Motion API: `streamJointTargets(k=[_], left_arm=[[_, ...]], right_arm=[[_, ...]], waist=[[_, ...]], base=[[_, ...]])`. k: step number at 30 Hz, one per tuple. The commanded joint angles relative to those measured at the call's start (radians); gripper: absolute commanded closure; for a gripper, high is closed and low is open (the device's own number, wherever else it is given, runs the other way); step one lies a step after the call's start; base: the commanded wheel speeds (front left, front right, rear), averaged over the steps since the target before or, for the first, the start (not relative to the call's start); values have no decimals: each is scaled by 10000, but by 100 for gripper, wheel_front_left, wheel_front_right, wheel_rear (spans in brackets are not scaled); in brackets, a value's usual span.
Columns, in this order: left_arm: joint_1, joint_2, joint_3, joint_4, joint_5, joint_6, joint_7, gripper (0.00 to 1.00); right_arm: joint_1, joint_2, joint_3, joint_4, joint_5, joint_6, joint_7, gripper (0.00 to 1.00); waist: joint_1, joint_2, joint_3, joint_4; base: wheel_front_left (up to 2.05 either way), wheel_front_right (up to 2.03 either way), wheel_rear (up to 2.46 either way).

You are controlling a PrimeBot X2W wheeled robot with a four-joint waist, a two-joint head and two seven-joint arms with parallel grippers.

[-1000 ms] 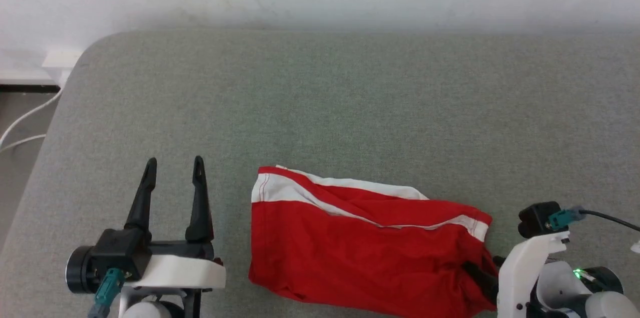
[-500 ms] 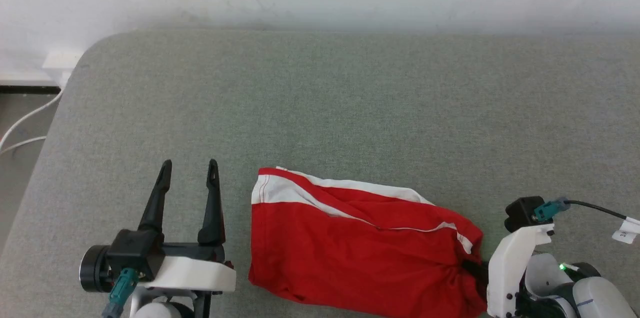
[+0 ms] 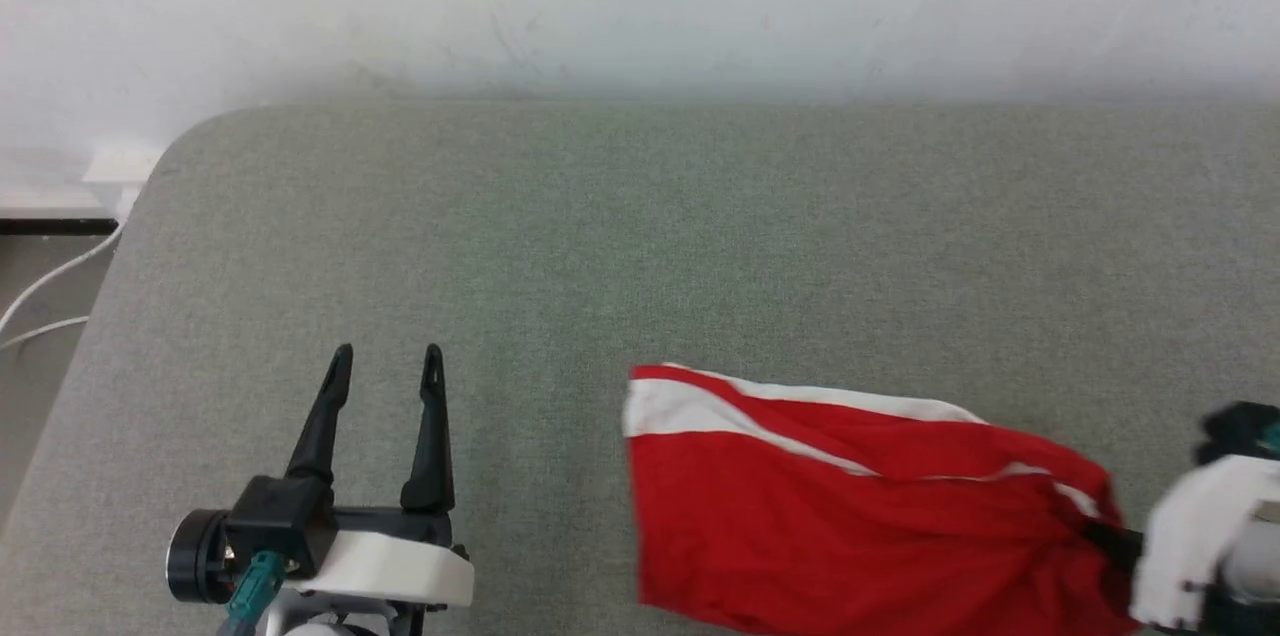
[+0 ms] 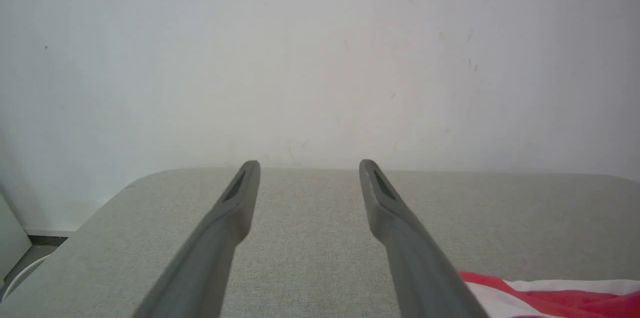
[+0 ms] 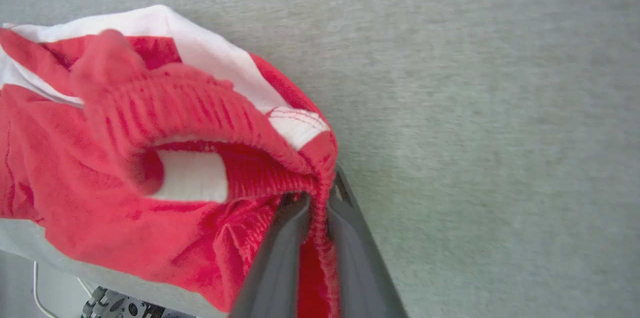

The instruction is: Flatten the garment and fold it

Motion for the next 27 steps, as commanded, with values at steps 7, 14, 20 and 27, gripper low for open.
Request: streamJointTargets(k=[7,14,20,27], left_arm=[[215,-95,69,174,207,-171,-47,0],[196,-170,66,233,235,-355,-47,0],[82,-234,58,301,285,-439,-47,0],[-140,-324,-47,417,311,-506,-47,0]], right_arm=[[392,890,-1968,-718,1368,-9,1861,100],[108,2162,-2524,-1500,3945,-9,3859,100],[-551,2249,-971,-1052,4515,-9,2606,100],[-1498,2252,1092,718,2999,-9,92,100]], waist=[[0,0,-183,-46],[0,0,-231,48],[0,0,-107,225],[0,0,92,619]], base=[[0,0,0],[0,0,0],[0,0,0],[0,0,0]])
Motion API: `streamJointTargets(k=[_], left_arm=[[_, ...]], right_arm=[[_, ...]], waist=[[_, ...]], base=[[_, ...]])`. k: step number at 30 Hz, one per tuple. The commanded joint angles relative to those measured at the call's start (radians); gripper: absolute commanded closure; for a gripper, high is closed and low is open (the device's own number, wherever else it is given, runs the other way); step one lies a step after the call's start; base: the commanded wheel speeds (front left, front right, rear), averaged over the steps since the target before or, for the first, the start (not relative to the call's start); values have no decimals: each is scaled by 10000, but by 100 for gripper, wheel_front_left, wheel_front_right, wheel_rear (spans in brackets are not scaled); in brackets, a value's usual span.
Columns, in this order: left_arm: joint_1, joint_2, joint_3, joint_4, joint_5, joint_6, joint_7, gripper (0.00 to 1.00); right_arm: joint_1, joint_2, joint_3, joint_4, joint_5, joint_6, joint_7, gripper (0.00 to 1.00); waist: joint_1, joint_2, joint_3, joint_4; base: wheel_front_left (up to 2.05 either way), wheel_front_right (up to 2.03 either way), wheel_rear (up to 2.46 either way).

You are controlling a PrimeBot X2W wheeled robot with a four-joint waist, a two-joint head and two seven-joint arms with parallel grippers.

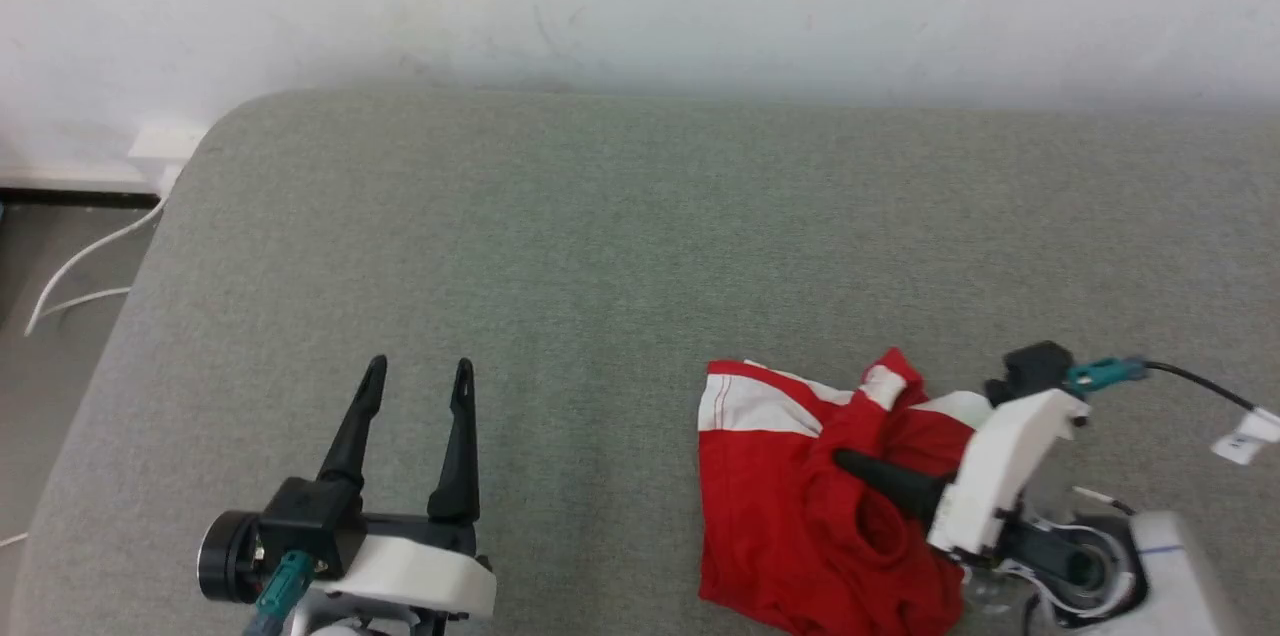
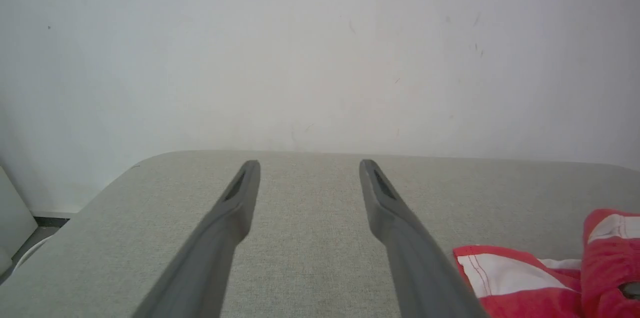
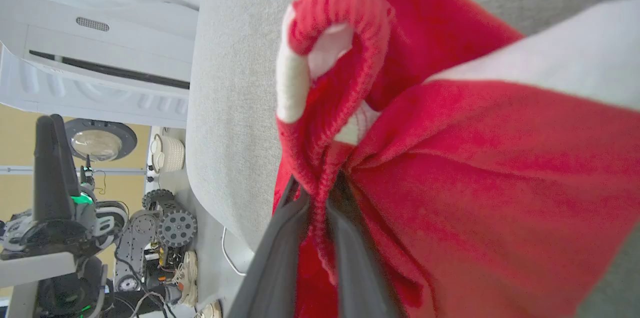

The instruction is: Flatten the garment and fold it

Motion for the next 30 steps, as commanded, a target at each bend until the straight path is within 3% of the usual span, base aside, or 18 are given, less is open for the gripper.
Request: streamJointTargets(k=[1,2,3,7,11,17,19,23,30], left_arm=[[-187,-33,5,23,54,-27,-47,0],[-204,-43,4,30,57,-21,-47,0],[-220,-52,5,35,61,-19,-47,0],[-241,-81,40,85,96,37,-47,0],[-221,-103,95,87,118,100,-47,0],[-188,-128,145,159,124,125,-47,0],[-150,-137,150,207,123,147,-47,0],[-68,-148,178,280,115,211,-47,0],[85,-161,392,421,68,394,-47,0]], right_arm=[[-307,30,293,278,-19,-6,-319,92],[-447,30,515,462,-134,-6,-614,67],[-568,30,777,632,-168,-6,-808,0],[-960,30,1719,968,-529,-6,-1408,0],[-1193,-95,2832,673,-1624,-6,-1610,0],[-1230,-1431,5186,-886,-3233,-6,-2244,0],[-1049,-1876,5497,-1352,-3569,-6,-2615,0],[-586,-2231,5232,-2057,-4117,-6,-3580,0],[992,-1911,3021,-3375,-5423,-6,-5943,0]], waist=[[0,0,99,170],[0,0,122,215],[0,0,144,246],[0,0,187,289],[0,0,186,222],[0,0,54,-10],[0,0,-59,-99],[0,0,-203,-249],[0,0,-407,-749]], base=[[0,0,0],[0,0,0],[0,0,0],[0,0,0],[0,0,0],[0,0,0],[0,0,0],[0,0,0],[0,0,0]])
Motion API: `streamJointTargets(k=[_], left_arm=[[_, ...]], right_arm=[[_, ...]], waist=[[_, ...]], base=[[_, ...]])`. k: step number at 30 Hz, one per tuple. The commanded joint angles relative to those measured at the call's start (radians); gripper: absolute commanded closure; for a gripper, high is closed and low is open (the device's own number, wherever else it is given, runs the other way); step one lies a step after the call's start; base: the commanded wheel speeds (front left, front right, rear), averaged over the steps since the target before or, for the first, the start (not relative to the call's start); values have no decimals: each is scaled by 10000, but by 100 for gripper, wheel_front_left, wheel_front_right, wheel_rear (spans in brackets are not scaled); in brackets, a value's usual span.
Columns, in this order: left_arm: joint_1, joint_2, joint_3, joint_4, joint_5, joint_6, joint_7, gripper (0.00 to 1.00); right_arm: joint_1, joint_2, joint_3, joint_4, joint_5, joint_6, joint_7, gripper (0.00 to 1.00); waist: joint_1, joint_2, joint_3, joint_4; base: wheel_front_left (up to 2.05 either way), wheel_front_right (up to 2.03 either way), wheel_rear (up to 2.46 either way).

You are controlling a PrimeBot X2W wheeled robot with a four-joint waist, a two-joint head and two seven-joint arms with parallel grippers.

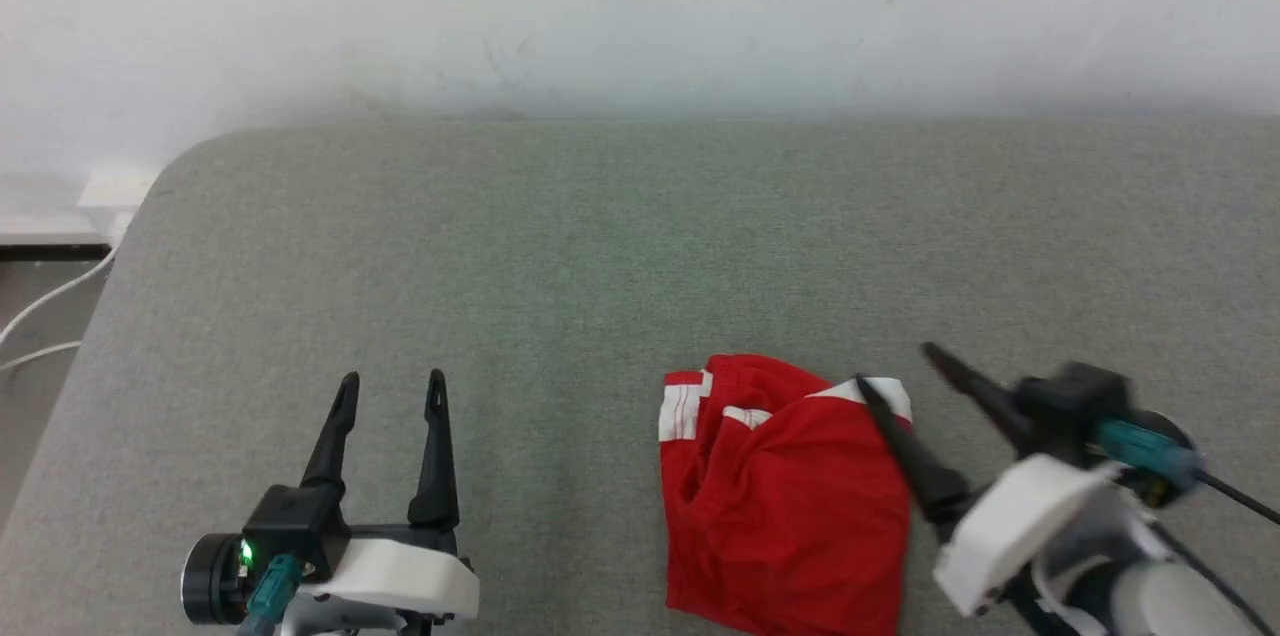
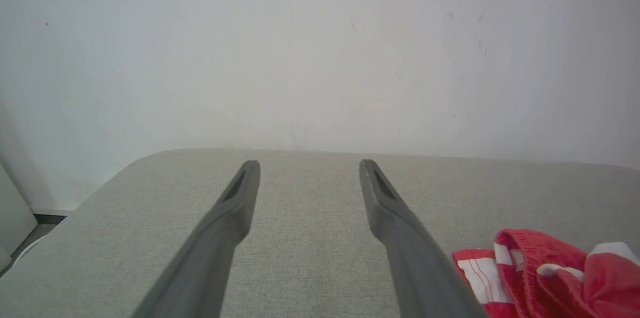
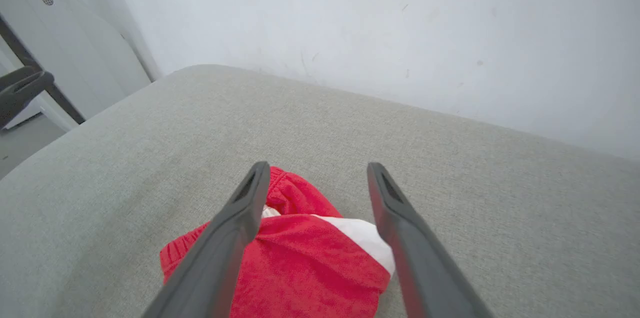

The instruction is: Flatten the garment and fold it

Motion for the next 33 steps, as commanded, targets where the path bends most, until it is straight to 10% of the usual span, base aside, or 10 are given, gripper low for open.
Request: streamJointTargets(k=[1,10,17,25,33], left_arm=[[90,-25,61,22,-1,46,-47,0],[103,-6,512,-31,-173,93,-47,0],[36,-19,687,90,-360,16,-47,0],[-93,-42,540,253,-480,-130,-47,0],[-256,-59,314,372,-466,-156,-47,0]], right_arm=[[191,85,-203,-114,-114,-7,-174,0],[1613,1183,-4139,-997,616,-7,-907,0],[1875,1501,-6591,144,3014,-7,1492,0],[1340,1888,-6971,2611,6492,-7,5998,0],[-60,1938,-5243,4944,8993,-7,6861,0]], waist=[[1,0,-99,-181],[1,0,50,-562],[1,0,38,-379],[1,0,145,99],[1,0,281,496]], base=[[0,0,0],[0,0,0],[0,0,0],[0,0,0],[0,0,0]])
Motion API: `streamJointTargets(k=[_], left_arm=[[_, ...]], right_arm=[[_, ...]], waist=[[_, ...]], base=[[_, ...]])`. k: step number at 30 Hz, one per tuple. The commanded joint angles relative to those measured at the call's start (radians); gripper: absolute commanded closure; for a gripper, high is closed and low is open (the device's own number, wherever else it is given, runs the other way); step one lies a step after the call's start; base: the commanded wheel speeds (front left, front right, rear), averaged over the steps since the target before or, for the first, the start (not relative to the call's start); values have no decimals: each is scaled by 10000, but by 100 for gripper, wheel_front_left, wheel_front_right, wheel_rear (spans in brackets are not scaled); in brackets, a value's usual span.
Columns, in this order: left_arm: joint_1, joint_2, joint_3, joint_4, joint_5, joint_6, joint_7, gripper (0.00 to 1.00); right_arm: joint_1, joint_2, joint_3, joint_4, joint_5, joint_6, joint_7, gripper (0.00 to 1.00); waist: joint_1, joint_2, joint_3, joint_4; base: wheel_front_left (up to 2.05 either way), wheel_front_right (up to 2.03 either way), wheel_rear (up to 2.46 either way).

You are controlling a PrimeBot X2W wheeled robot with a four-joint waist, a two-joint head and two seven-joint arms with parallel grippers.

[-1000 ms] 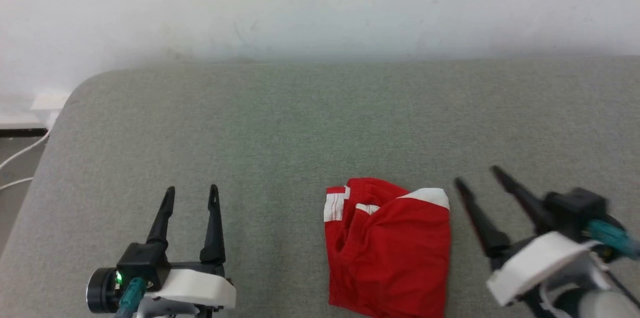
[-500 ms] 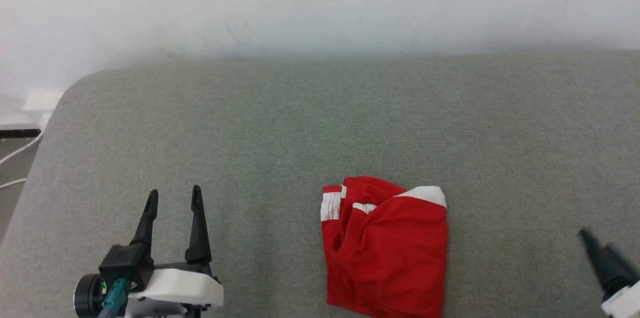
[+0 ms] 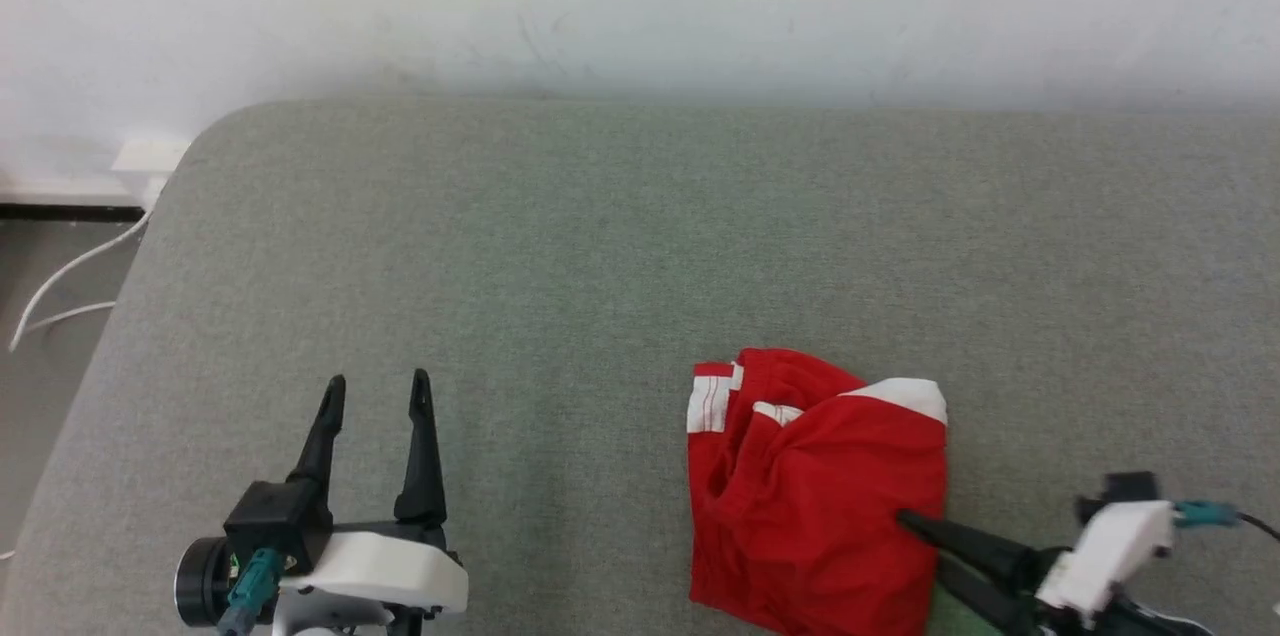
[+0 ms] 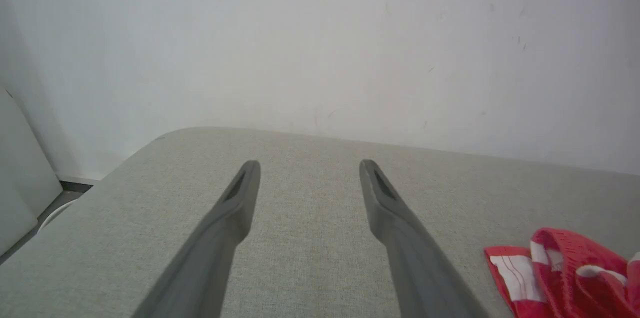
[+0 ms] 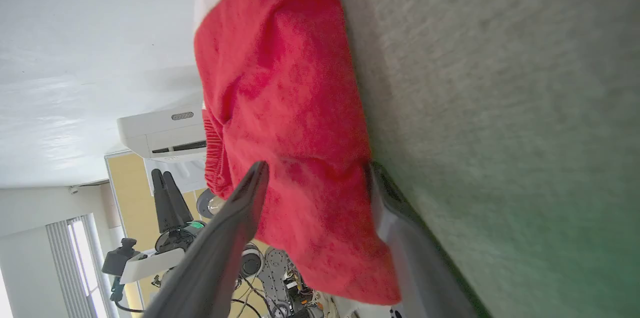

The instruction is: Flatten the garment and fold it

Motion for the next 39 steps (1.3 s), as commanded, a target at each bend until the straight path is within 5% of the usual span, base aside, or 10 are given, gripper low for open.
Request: streamJointTargets(k=[1,3,4,5,6,12,21,26,31,39], left_arm=[[-124,-37,-31,33,-18,-54,-47,0],[-161,-40,-78,67,-13,-57,-47,0],[-170,-40,-99,93,32,-36,-47,0],[-172,-41,-118,115,66,-24,-47,0],[-164,-42,-131,134,77,-22,-47,0],[-73,-45,-116,186,122,31,-47,0],[315,-48,-154,267,121,85,-47,0],[212,-50,-261,120,62,84,-47,0],[-293,-51,-480,-126,169,-24,-47,0],[-1679,166,-959,-413,684,-375,-47,0]], right_arm=[[-229,21,268,181,89,6,-19,0],[-486,22,666,527,92,6,-227,3],[-585,22,865,688,-54,6,-308,61],[-667,22,1052,790,-230,6,-377,93],[-739,22,1187,845,-370,6,-481,100],[-943,-374,2054,217,-1807,6,-1480,100],[-770,-2714,5070,-1692,-5385,6,-1505,100],[-1163,-3868,5781,-1997,-6464,6,-1153,100],[-2028,-4580,6073,-1489,-6884,6,-1582,100],[-3623,-5305,6009,434,-7235,6,-3858,100]], waist=[[-1,-1,26,118],[-1,-1,40,211],[-1,-1,28,242],[-1,-1,5,266],[-1,-1,-27,284],[-1,-1,-220,210],[-1,-1,-742,-982],[-1,-1,-442,-2071],[-1,-1,493,-3190],[-1,-1,2541,-4296]], base=[[0,0,0],[0,0,0],[0,0,0],[0,0,0],[0,0,0],[0,0,0],[0,0,0],[0,0,0],[0,0,0],[0,0,0]])
